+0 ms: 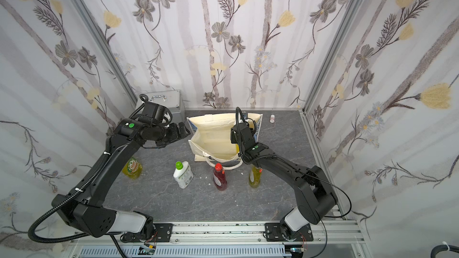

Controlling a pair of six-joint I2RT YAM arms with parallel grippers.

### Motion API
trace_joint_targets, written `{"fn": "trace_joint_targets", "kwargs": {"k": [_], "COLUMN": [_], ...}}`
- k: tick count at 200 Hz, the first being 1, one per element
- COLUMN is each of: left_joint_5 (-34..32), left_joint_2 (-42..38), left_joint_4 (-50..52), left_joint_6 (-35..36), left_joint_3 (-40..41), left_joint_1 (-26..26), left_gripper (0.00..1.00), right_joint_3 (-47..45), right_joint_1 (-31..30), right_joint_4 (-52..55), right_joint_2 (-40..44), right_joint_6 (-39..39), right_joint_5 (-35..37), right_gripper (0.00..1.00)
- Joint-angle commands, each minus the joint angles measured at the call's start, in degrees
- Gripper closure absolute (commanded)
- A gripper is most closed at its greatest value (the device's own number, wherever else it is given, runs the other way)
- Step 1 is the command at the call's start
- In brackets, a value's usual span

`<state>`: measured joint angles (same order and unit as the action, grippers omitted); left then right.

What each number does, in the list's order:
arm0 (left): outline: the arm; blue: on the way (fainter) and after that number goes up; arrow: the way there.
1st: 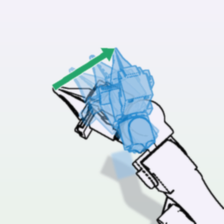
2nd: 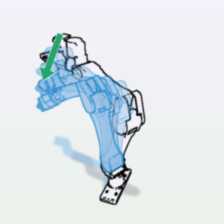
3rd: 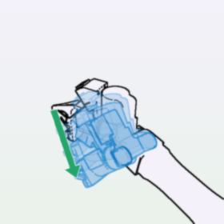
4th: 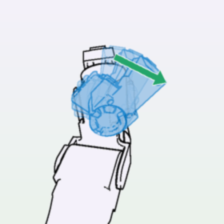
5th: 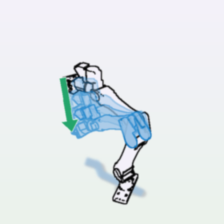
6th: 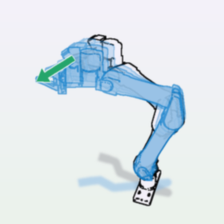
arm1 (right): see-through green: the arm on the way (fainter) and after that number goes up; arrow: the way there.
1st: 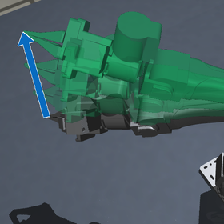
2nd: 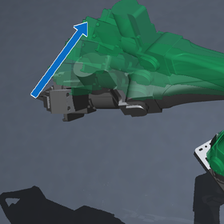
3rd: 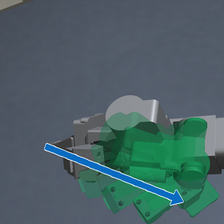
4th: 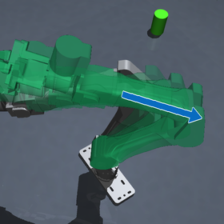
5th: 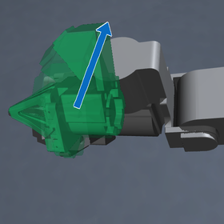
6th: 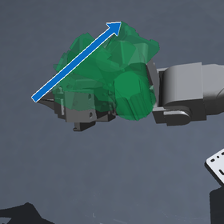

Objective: Pack dish soap into the shopping bag
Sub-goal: Place the bottle of dish soap in the shopping bag.

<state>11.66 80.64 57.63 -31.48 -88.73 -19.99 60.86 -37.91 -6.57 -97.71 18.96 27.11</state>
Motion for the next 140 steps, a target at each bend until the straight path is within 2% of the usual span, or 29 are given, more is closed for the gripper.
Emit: {"fn": "trace_joint_targets", "kwargs": {"k": [1,57,100,140], "left_joint_5": [-0.1,0.2,0.5,0.8], "left_joint_2": [0.2,0.5,1.0,1.3], "left_joint_4": [-0.7,-0.8,-1.2,-1.5], "left_joint_6": [0.1,0.0,-0.2,-0.5], "left_joint_3": [-0.6,-0.8,-0.8,-0.9], "left_joint_1": [0.0,0.0,0.0,-0.1], "left_gripper": [0.0,0.0,0.0,0.0], "right_joint_3": [0.8,-1.0,-1.2,-0.6], "right_joint_1": [0.0,-0.1,-0.3,-0.2], "right_joint_4": [-4.7,-4.1,-4.4,-5.0], "right_joint_2": [-0.8,0.1,1.5,2.2], "right_joint_6": [1.0,2.0,1.5,0.7], "right_joint_5": [0.1,-0.4,-0.8,-2.2], "right_gripper": [0.49,0.48,0.28,0.19]}}
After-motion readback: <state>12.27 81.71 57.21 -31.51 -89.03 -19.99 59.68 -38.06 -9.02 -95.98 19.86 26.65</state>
